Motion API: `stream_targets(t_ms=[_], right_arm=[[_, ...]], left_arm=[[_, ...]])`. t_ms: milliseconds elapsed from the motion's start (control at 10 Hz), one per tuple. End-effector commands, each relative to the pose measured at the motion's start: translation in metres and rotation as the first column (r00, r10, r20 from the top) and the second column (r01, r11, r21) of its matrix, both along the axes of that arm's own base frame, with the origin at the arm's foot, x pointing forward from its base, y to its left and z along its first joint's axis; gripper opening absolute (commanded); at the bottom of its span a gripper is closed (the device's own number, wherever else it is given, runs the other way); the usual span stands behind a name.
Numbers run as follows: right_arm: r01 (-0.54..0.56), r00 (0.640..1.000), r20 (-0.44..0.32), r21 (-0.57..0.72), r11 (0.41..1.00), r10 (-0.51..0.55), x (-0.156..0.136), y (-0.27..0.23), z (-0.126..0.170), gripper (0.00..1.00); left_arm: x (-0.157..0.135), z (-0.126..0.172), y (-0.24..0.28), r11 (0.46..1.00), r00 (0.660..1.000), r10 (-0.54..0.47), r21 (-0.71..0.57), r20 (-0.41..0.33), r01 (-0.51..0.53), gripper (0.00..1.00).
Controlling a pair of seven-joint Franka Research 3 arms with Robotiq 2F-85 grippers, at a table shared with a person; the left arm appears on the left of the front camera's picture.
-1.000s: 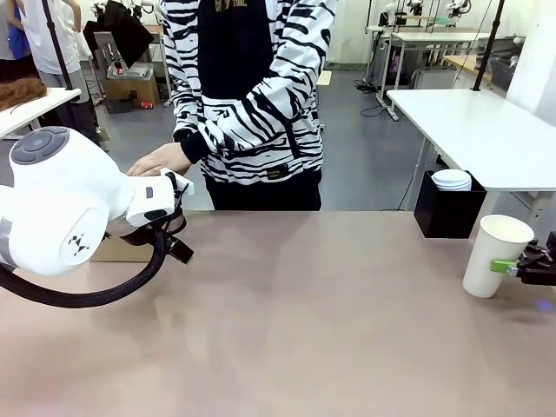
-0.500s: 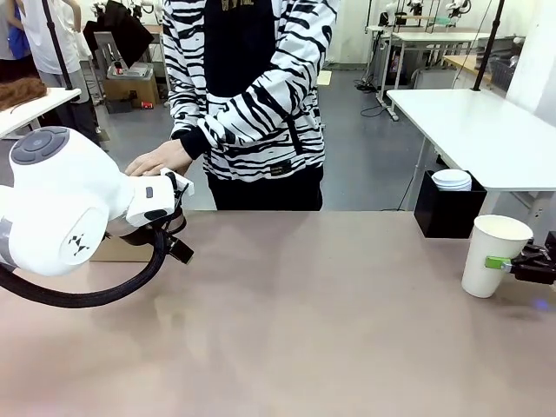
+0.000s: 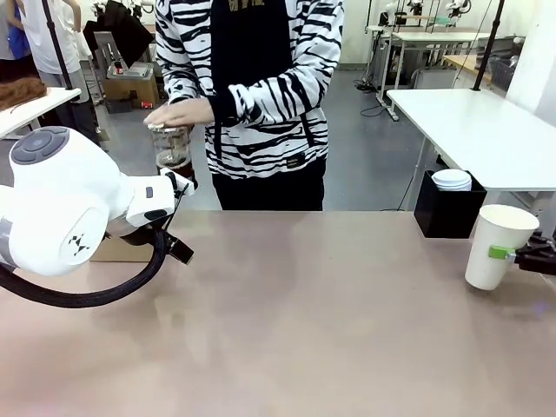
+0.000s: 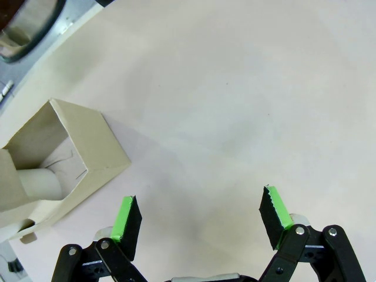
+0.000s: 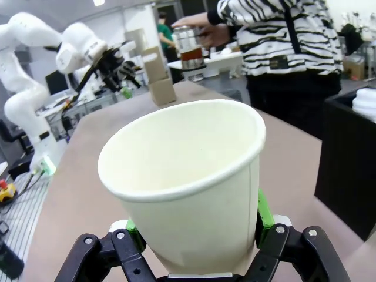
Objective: Pour a drink into a cup and package it in a carrier.
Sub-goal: Pick up the 600 ml Paper Cup and place it in the middle top area of the table.
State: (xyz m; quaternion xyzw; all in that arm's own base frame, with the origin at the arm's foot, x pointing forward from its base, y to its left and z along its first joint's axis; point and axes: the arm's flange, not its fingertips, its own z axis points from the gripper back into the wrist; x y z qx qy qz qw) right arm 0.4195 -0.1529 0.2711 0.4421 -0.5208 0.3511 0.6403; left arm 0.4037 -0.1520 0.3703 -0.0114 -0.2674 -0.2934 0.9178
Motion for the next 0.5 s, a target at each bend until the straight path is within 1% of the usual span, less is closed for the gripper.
stream_targets(t_ms=[0,200,300,400], right_arm=[[0.127,0.991,-0.028,-0.018,0.992,-0.128,-0.007,0.04,0.062,0.81],[0.173,0.984,-0.027,-0.009,0.985,-0.173,0.005,0.081,0.101,0.81],[0.172,0.985,-0.021,-0.009,0.985,-0.172,0.014,0.11,0.117,0.81],[0.177,0.984,-0.006,-0.021,0.984,-0.178,0.03,0.146,0.13,0.81]], left_arm=[[0.0,0.0,0.0,1.0,1.0,0.0,-0.001,0.0,0.0,1.0],[0.0,0.0,0.0,1.0,1.0,0.0,-0.001,0.0,0.0,1.0],[0.0,0.0,0.0,1.0,1.0,0.0,-0.001,0.0,0.0,1.0],[0.0,0.0,0.0,1.0,1.0,0.0,-0.001,0.0,0.0,1.0]])
